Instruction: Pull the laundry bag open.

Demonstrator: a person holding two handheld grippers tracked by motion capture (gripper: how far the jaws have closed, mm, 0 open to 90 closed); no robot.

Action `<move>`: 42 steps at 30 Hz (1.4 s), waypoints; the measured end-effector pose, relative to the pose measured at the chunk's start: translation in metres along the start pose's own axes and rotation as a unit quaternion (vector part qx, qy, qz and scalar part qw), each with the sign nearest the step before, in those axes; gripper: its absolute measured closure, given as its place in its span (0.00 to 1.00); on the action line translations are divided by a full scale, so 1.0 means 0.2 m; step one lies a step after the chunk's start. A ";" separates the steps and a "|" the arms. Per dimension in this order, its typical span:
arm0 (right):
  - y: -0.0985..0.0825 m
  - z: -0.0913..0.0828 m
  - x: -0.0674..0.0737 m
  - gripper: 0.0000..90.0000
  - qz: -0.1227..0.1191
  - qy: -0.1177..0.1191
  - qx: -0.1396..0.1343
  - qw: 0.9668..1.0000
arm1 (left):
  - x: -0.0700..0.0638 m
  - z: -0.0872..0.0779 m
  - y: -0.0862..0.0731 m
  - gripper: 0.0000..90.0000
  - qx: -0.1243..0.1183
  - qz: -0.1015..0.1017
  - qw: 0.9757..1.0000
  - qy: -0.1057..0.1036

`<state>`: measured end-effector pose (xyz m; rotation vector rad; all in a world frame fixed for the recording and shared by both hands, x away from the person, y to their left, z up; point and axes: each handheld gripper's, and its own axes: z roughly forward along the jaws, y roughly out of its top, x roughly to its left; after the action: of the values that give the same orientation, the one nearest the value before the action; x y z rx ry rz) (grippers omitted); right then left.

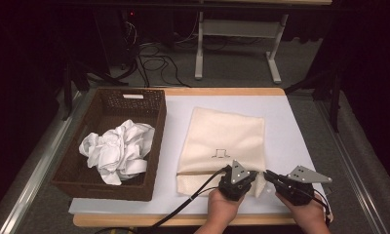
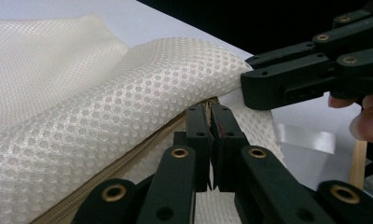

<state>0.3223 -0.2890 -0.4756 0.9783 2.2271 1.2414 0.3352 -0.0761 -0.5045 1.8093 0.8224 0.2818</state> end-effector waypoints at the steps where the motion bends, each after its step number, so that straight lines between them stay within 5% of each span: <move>1: 0.00 0.00 0.00 0.97 -0.002 0.000 -0.001 1.000 | 0.00 0.00 0.00 0.97 0.001 0.000 1.000 0.000; 10: 0.01 -0.02 0.02 0.97 0.002 -0.002 -0.013 1.000 | -0.01 -0.02 0.01 0.97 -0.007 -0.004 1.000 -0.006; 18: 0.00 -0.01 0.00 0.97 0.006 -0.016 -0.009 1.000 | -0.06 -0.06 0.00 0.97 -0.007 0.020 1.000 -0.013; 33: 0.00 -0.01 0.00 0.97 0.002 -0.010 -0.012 1.000 | 0.02 -0.09 -0.03 0.97 -0.005 0.009 1.000 0.007; 38: -0.01 -0.03 -0.04 0.97 0.023 -0.021 -0.011 0.999 | 0.11 -0.13 -0.07 0.97 -0.009 -0.029 0.999 0.015; 42: -0.02 -0.03 -0.03 0.97 0.021 -0.016 -0.008 1.000 | 0.11 -0.16 -0.08 0.97 -0.003 -0.019 1.000 0.017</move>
<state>0.3217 -0.2988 -0.4764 1.0363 2.1794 1.2495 0.3282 -0.0348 -0.5105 1.7848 0.8791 0.2914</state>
